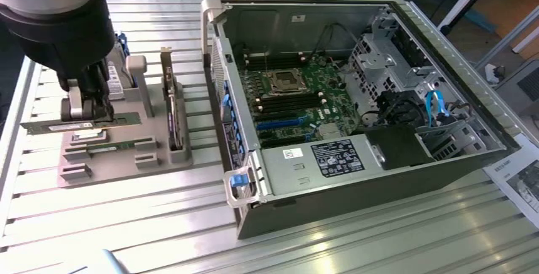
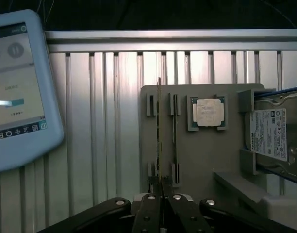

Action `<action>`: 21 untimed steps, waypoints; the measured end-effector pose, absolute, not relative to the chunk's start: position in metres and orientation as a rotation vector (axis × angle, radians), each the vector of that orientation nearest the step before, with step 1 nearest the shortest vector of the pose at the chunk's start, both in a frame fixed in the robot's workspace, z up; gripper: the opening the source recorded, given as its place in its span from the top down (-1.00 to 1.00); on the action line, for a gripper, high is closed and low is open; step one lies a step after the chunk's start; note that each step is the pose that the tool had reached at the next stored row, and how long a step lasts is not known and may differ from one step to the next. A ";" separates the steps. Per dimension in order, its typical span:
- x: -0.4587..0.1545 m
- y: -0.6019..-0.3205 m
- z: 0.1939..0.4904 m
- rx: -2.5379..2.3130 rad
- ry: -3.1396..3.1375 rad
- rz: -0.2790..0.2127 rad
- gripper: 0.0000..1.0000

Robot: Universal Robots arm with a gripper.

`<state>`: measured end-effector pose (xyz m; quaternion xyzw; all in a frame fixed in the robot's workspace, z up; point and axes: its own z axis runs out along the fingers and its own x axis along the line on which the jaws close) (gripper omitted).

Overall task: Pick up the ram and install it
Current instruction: 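Pick up the ram and move it above insertion slot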

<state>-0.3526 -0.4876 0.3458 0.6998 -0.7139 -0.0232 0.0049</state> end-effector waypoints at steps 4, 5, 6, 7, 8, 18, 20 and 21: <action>-0.352 -0.488 0.366 2.192 -2.236 -0.073 0.76; -0.352 -0.488 0.370 2.192 -2.236 -0.073 0.76; -0.352 -0.488 0.373 2.192 -2.236 -0.073 0.76; -0.352 -0.488 0.378 2.192 -2.236 -0.073 0.76; -0.352 -0.488 0.381 2.192 -2.236 -0.073 0.76; -0.352 -0.488 0.417 2.191 -2.236 -0.073 0.76; -0.352 -0.488 0.420 2.192 -2.237 -0.074 0.76; -0.352 -0.488 0.420 2.192 -2.237 -0.074 0.76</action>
